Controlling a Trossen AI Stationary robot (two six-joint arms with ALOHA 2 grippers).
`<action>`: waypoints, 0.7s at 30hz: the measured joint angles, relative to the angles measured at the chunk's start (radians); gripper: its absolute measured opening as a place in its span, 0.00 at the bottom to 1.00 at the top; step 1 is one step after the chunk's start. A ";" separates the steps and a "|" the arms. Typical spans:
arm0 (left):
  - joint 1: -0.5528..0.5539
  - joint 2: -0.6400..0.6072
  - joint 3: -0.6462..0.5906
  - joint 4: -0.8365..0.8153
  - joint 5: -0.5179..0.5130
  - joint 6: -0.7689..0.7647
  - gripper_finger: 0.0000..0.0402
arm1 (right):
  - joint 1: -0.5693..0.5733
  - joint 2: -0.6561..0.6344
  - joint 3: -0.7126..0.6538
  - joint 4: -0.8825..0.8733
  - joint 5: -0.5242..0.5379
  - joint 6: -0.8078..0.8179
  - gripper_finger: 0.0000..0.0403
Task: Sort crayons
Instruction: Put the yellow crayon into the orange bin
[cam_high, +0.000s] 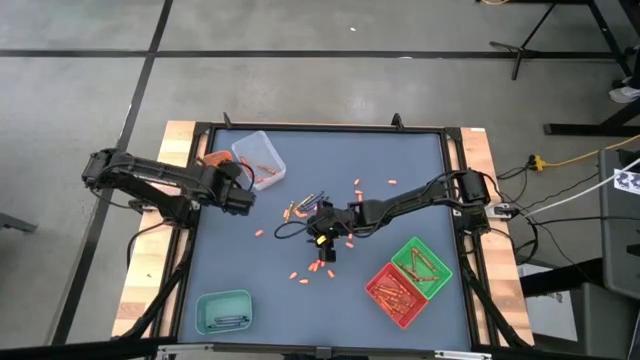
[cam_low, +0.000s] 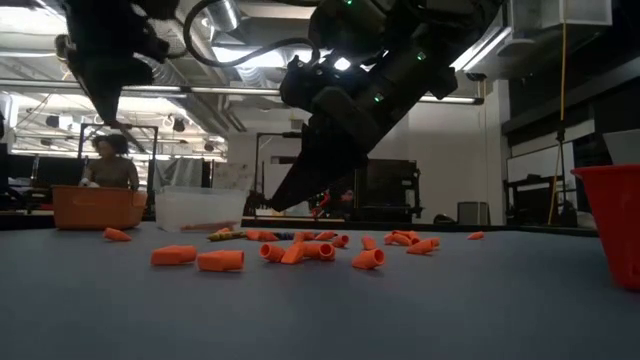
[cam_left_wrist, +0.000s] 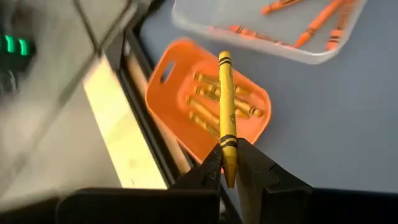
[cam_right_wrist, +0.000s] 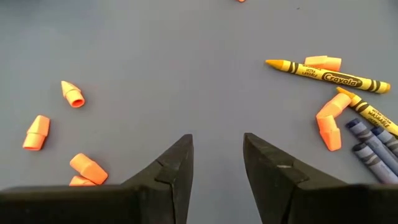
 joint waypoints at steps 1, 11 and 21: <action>0.013 0.002 -0.006 0.002 0.015 -0.038 0.03 | 0.000 0.000 0.000 0.000 0.000 0.000 0.35; 0.142 0.000 -0.113 0.013 0.062 -0.143 0.03 | 0.000 0.000 0.000 0.000 0.000 -0.002 0.35; 0.207 0.000 -0.137 0.016 0.044 -0.140 0.18 | 0.000 0.001 -0.001 0.000 0.000 -0.003 0.35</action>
